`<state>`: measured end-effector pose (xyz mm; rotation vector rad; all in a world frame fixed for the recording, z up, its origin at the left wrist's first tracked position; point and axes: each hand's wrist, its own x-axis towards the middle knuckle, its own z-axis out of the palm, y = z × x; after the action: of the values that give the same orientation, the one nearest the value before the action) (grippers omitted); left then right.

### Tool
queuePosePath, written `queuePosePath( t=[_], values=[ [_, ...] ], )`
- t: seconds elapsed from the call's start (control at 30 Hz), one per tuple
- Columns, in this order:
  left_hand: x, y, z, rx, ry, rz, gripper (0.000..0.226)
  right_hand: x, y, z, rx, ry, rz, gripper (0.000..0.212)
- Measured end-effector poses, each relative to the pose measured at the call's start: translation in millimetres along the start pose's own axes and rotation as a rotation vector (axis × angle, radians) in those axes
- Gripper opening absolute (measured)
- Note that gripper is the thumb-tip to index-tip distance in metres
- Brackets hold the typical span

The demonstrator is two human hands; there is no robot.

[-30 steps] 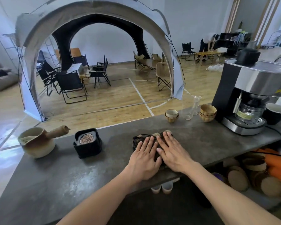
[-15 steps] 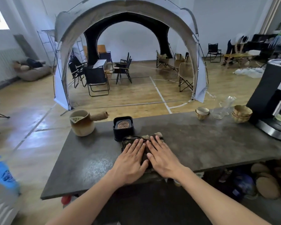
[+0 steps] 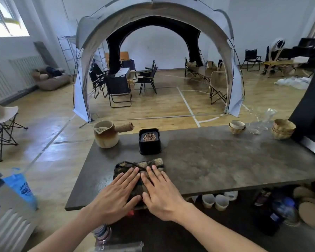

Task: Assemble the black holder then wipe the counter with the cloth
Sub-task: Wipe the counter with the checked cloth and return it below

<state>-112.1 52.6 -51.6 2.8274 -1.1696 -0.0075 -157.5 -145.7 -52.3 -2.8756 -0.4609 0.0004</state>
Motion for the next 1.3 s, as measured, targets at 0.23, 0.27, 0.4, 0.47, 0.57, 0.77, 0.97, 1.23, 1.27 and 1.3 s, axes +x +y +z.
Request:
queuePosePath(
  t=[0.23, 0.27, 0.4, 0.47, 0.57, 0.77, 0.97, 1.23, 1.27, 1.3],
  values=[
    [-2, -2, 0, 0.082, 0.013, 0.015, 0.085, -11, 25, -1, -0.114, 0.008, -0.179, 0.072],
    [-2, -3, 2, 0.121, 0.053, 0.03, 0.084, -11, 27, 0, -0.117, 0.022, -0.198, 0.069],
    [-6, 2, 13, 0.212, 0.119, 0.027, 0.071, -11, 29, 4, -0.16, 0.129, -0.251, 0.049],
    [-10, 5, 15, 0.193, 0.119, 0.024, 0.066, -12, 26, 5, -0.166, 0.184, -0.245, 0.042],
    [-23, 8, 13, 0.119, 0.155, 0.059, 0.061, -21, 21, 7, -0.132, 0.259, -0.28, 0.036],
    [-55, 19, -7, -0.092, 0.256, 0.061, 0.043, -41, 1, -23, -0.025, 0.225, -0.295, 0.041],
    [-48, -6, -88, -0.343, 0.28, -0.139, 0.034, -7, -29, -104, 0.3, 0.286, -0.179, 0.036],
    [-4, -77, -120, -0.694, 0.073, -0.41, 0.034, 100, -36, -86, 0.657, 0.115, 0.135, 0.024],
    [-1, -84, -109, -0.658, 0.031, -0.442, 0.034, 105, -38, -70, 0.662, 0.082, 0.19, 0.025],
    [0, -88, -97, -0.604, 0.006, -0.46, 0.036, 107, -39, -55, 0.644, 0.064, 0.24, 0.026]
  ],
)
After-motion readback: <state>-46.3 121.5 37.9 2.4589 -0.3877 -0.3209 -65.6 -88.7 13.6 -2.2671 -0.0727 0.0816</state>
